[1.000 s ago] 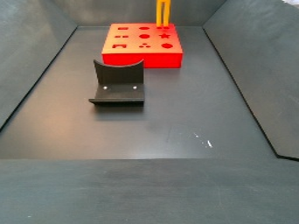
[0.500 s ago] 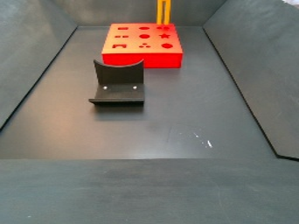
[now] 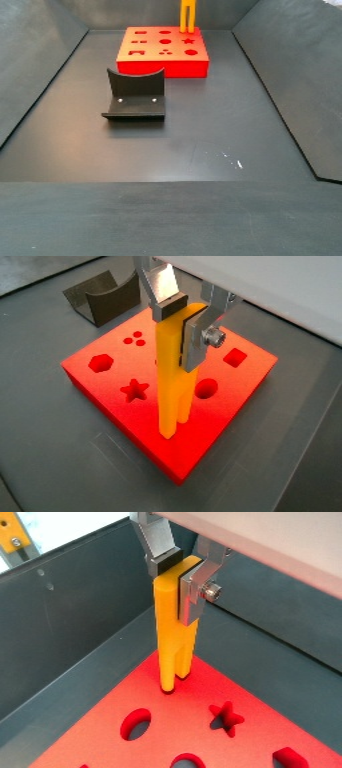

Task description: Insert the square-circle object.

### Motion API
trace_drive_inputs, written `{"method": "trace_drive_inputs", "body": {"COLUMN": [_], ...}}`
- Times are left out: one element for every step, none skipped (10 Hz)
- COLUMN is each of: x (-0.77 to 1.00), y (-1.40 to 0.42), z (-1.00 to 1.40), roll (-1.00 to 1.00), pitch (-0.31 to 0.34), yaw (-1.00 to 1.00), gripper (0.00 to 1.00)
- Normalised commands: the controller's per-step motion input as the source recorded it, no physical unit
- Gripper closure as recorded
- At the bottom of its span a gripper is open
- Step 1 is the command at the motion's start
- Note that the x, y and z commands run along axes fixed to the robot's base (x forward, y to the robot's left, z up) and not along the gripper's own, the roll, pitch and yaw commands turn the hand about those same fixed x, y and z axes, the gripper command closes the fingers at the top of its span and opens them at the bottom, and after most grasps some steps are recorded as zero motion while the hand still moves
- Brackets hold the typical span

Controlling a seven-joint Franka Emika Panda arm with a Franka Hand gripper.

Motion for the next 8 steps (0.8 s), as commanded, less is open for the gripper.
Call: {"method": "trace_drive_inputs", "body": {"x": [0.22,0.0,-0.09,0.09,0.15,0.0,-0.05,-0.01], "y": [-0.01,0.0,0.0,0.0,0.0,0.0,0.0,0.0], "z": [-0.18,-0.23,-0.23,-0.36,-0.47,-0.6,-0.82,-0.93], "roll": [0.03,0.1,0.13,0.1,0.13,0.05,-0.08,-0.11], "pitch": [0.0,0.0,0.0,0.0,0.0,0.0,-0.034,0.0], "yaw": [-0.01,-0.05,-0.1,-0.19,-0.25,-0.23,-0.24,-0.22], "gripper": [1.0,1.0,1.0,1.0,1.0,1.0,1.0,1.0]}}
